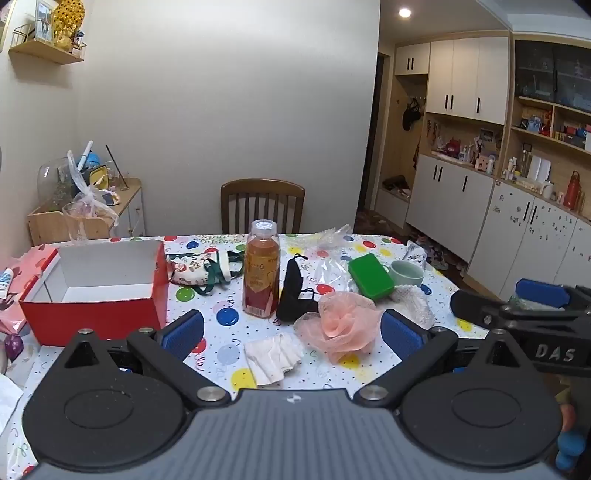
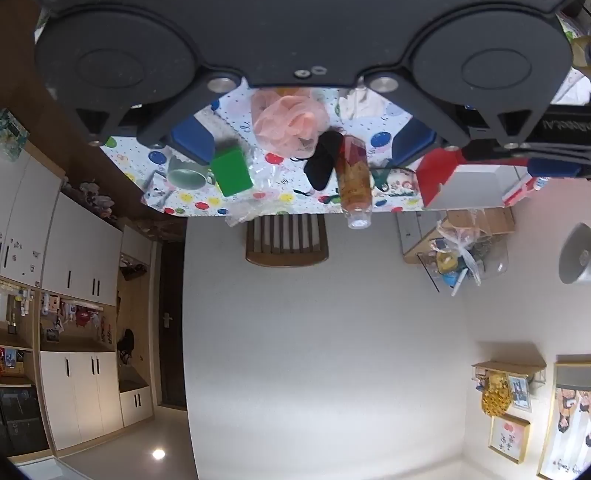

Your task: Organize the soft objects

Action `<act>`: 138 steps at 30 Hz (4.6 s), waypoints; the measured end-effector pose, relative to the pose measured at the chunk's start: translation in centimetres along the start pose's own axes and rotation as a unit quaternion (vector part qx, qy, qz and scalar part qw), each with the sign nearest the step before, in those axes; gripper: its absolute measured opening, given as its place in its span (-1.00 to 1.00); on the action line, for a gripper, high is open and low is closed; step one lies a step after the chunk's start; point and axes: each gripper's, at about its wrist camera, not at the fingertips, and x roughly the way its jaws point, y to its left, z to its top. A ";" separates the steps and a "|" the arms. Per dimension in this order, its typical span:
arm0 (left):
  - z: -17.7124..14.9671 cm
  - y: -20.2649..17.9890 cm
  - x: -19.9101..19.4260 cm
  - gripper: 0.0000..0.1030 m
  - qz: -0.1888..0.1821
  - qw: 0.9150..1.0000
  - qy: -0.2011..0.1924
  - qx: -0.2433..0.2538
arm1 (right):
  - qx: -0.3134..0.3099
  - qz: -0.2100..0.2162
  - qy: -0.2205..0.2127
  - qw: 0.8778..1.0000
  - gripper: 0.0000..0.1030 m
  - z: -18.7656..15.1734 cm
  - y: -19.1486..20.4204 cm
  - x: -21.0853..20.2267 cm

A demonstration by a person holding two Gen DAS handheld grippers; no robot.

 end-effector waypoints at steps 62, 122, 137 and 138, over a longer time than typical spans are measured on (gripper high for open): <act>-0.1 1.1 -0.9 0.99 0.022 1.000 0.012 -0.006 | -0.004 0.014 -0.004 1.000 0.97 0.1 1.1 -0.4; -2.4 -1.0 21.4 0.98 0.079 0.982 0.168 -0.023 | -0.090 0.105 0.160 0.977 0.82 -1.2 -10.8 21.2; -6.5 0.8 29.2 0.79 0.137 0.955 0.261 -0.038 | -0.212 0.182 0.232 0.932 0.58 -5.2 -5.4 28.1; -6.7 0.5 29.6 0.76 0.139 0.954 0.265 -0.032 | -0.215 0.183 0.235 0.930 0.54 -5.4 -5.3 28.3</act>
